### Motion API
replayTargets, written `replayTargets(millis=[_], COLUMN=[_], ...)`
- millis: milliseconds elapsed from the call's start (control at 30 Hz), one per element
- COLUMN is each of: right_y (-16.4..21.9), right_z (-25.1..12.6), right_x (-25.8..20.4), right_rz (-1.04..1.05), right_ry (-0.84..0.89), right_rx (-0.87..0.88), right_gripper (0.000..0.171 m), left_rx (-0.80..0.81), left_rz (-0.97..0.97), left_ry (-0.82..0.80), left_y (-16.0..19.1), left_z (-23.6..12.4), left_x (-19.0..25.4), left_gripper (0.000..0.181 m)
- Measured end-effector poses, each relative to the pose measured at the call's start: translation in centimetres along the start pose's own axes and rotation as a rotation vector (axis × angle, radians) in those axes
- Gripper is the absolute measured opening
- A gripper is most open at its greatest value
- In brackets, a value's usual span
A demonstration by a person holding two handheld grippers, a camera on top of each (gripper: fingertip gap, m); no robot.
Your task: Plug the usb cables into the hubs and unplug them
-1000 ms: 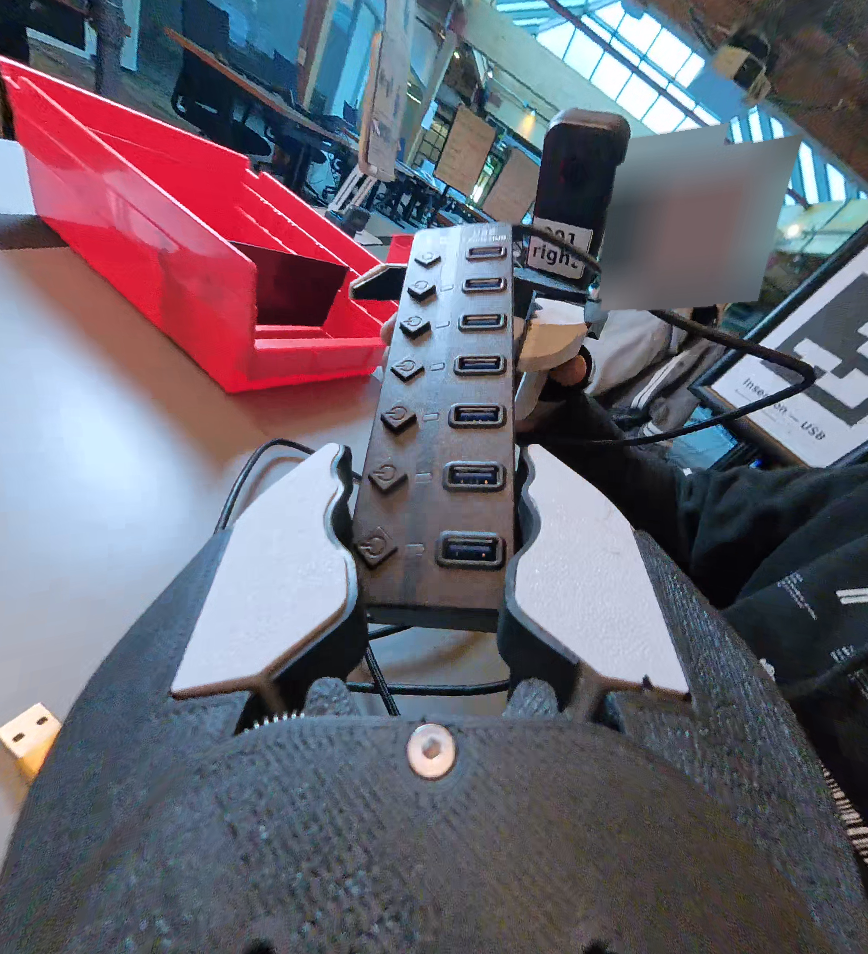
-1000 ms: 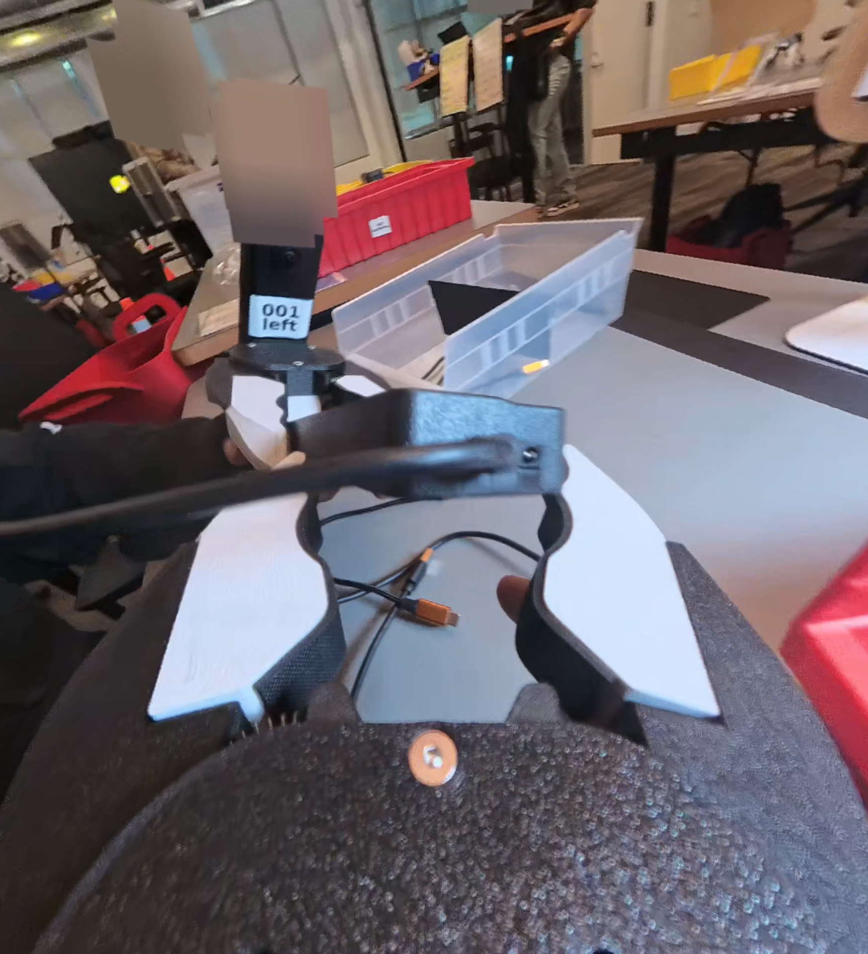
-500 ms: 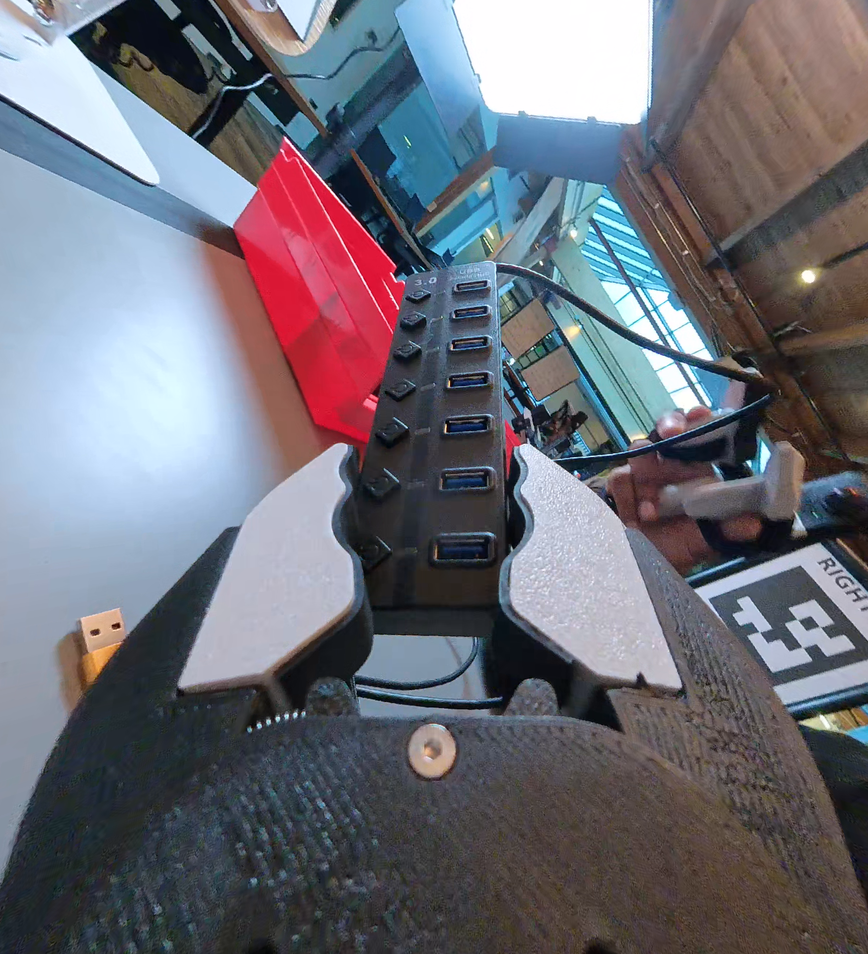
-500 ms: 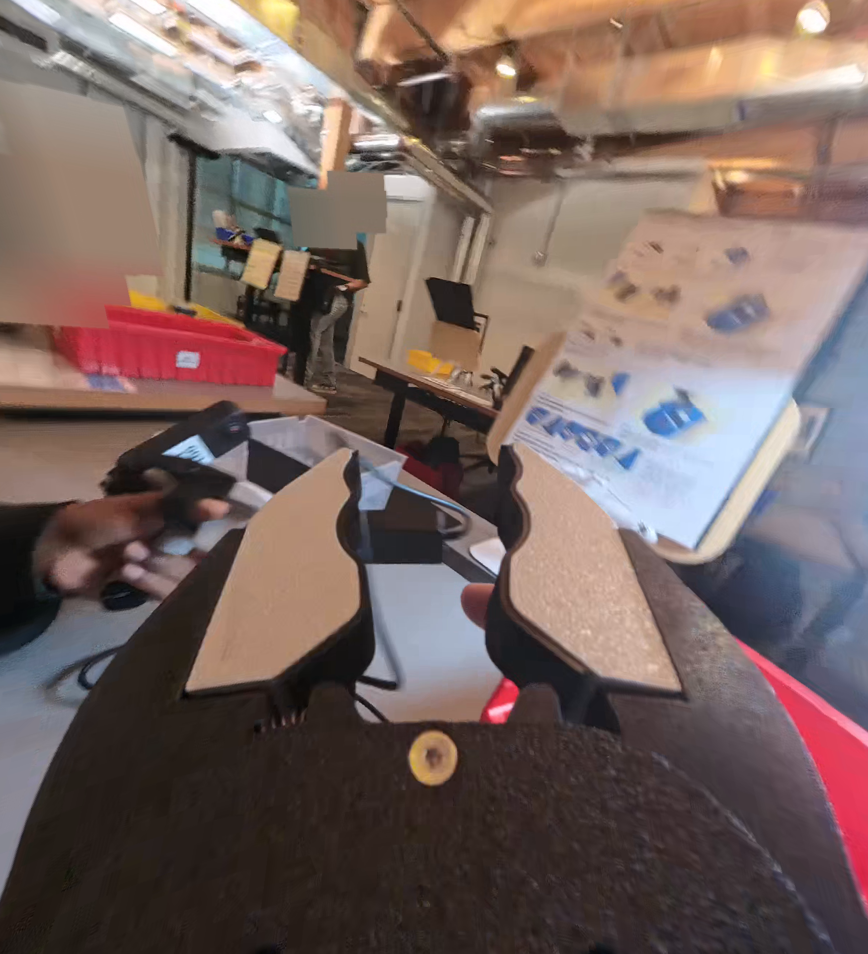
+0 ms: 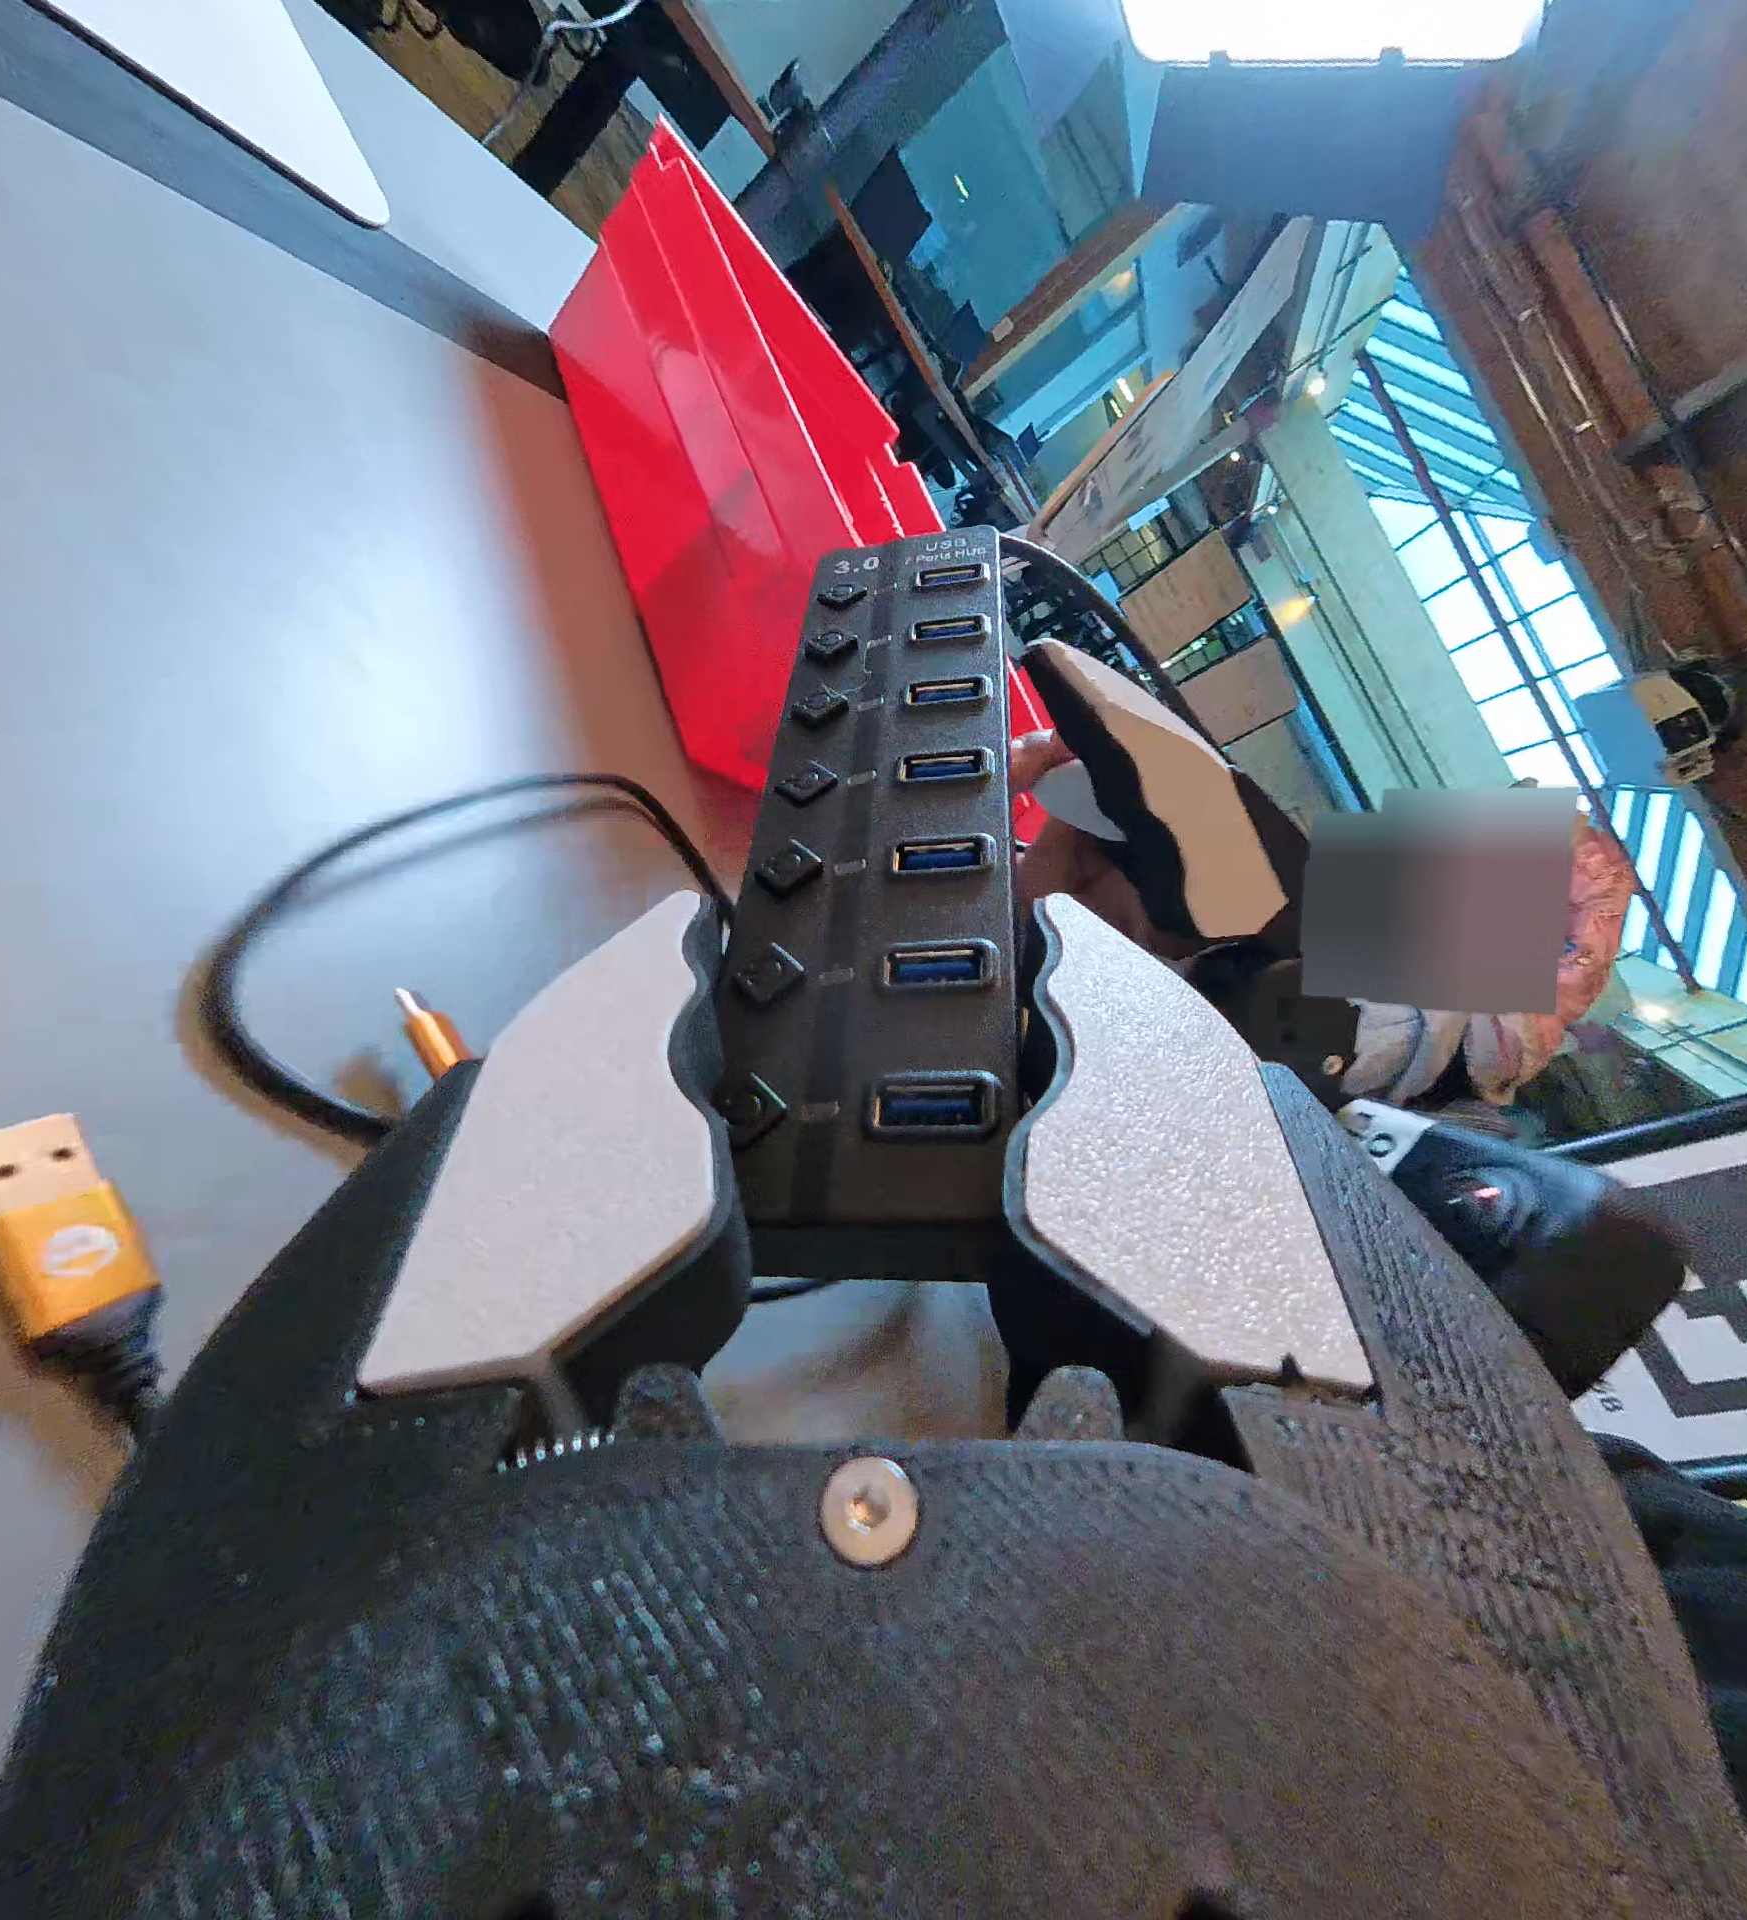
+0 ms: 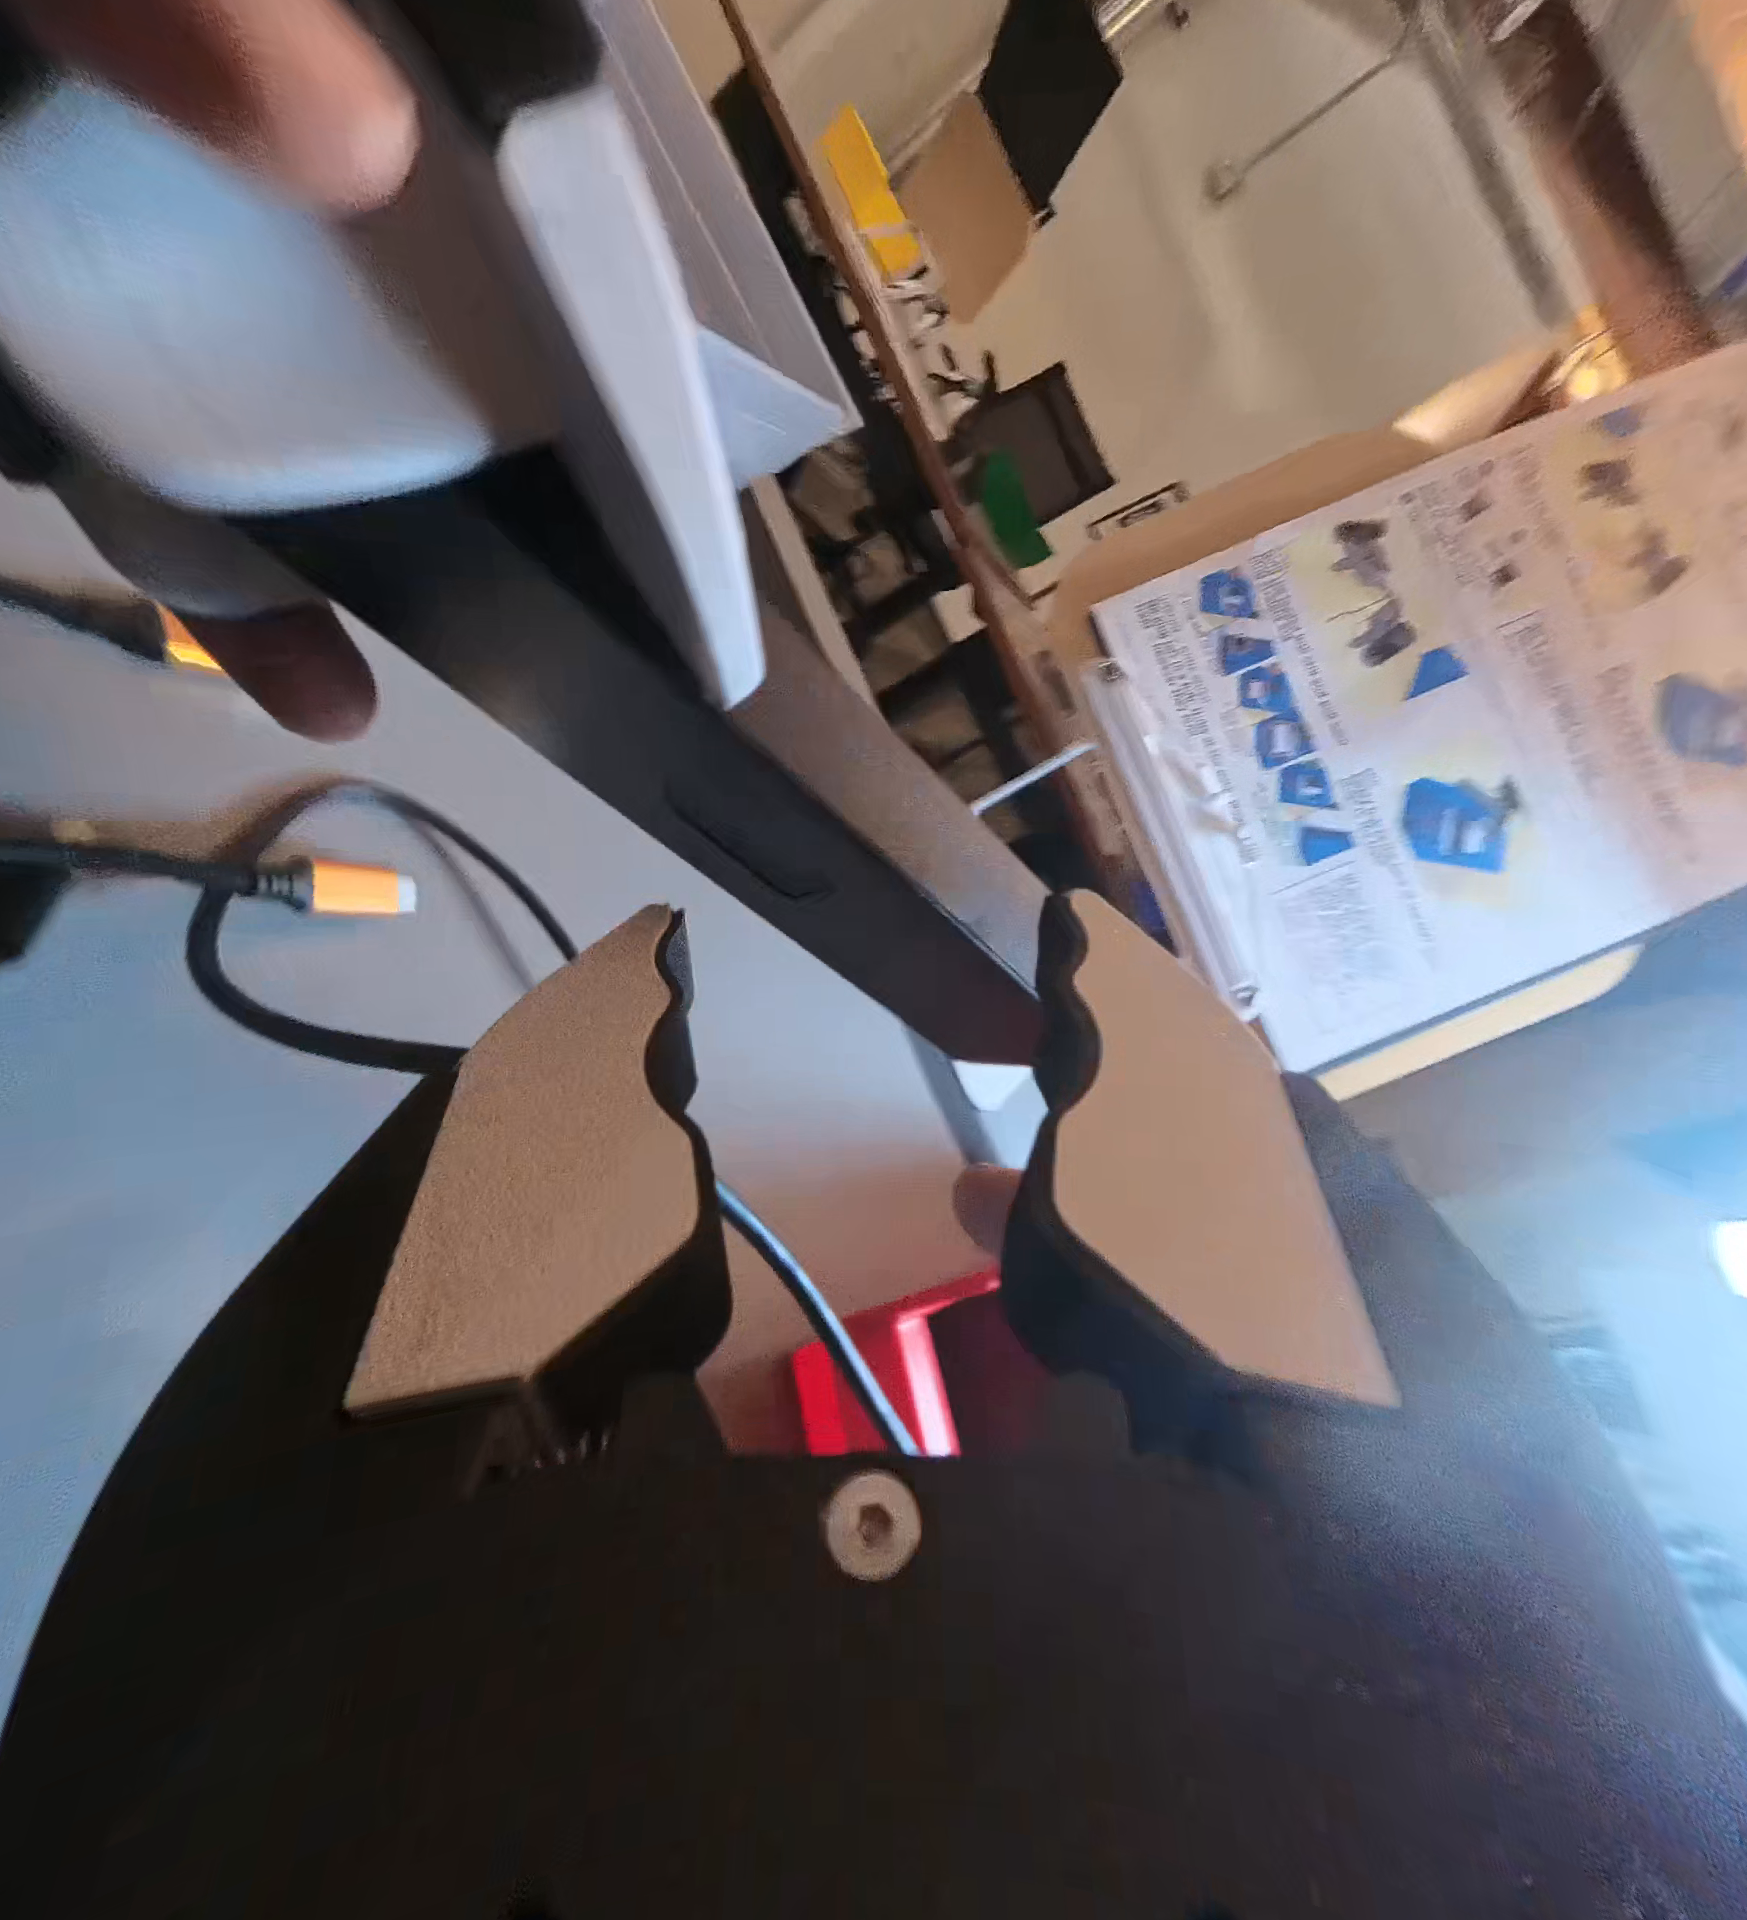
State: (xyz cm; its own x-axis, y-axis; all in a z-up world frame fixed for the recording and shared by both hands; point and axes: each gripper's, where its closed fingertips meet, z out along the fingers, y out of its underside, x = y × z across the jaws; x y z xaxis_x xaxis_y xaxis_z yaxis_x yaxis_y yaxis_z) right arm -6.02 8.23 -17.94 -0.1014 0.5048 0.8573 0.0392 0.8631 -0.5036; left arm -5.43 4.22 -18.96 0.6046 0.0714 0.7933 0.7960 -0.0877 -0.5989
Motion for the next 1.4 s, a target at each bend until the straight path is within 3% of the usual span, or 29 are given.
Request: replayTargets(millis=[133, 300, 467, 600, 733, 867, 967, 1033, 1133, 1333, 1400], right_y=[0.1, -0.2, -0.6, -1.8, -1.9, -2.2, -2.5, -3.7, -5.8, -8.6, -9.1], right_z=[0.4, 0.4, -0.3, -1.2, -1.7, -2.6, -3.6, -5.2, -7.4, -9.5, -9.8], right_x=[0.4, 1.1, 0.3, -1.1, -0.7, 0.6, 0.2, 0.9, 2.0, 1.9, 1.5], right_rz=[-0.210, -0.272, -0.343, -0.373, -0.299, 0.016, 0.383, 0.641, 0.863, 1.035, 1.043], right_ry=[0.170, 0.234, 0.216, 0.181, 0.154, 0.014, -0.273, -0.438, -0.621, -0.779, -0.807], right_rx=[0.016, 0.023, 0.102, 0.197, 0.214, 0.268, 0.332, 0.424, 0.550, 0.694, 0.707], right_gripper=[0.070, 0.072, 0.069, 0.077, 0.071, 0.069, 0.070, 0.069, 0.068, 0.068, 0.068], left_rx=[-0.057, -0.215, -0.334, -0.416, -0.385, -0.297, -0.146, -0.122, -0.194, -0.266, -0.227], left_rz=[-0.123, -0.073, -0.080, -0.141, -0.265, 0.007, 0.326, 0.539, 0.772, 0.982, 1.021], left_ry=[0.093, 0.164, 0.192, 0.264, 0.404, 0.515, 0.430, 0.289, 0.153, 0.170, 0.183], left_y=[1.5, 4.2, 6.0, 7.0, 6.3, 3.9, 0.9, 0.2, 1.9, 6.8, 7.0], left_z=[0.2, 0.1, 0.2, 0.1, -0.1, -1.7, -3.3, -3.7, -3.0, 0.5, 1.1], left_x=[1.7, 3.8, 3.8, 4.7, 5.7, 8.2, 7.8, 6.0, 3.9, 5.1, 5.8], left_gripper=[0.057, 0.056, 0.054, 0.054, 0.056, 0.059, 0.059, 0.060, 0.069, 0.086, 0.080])
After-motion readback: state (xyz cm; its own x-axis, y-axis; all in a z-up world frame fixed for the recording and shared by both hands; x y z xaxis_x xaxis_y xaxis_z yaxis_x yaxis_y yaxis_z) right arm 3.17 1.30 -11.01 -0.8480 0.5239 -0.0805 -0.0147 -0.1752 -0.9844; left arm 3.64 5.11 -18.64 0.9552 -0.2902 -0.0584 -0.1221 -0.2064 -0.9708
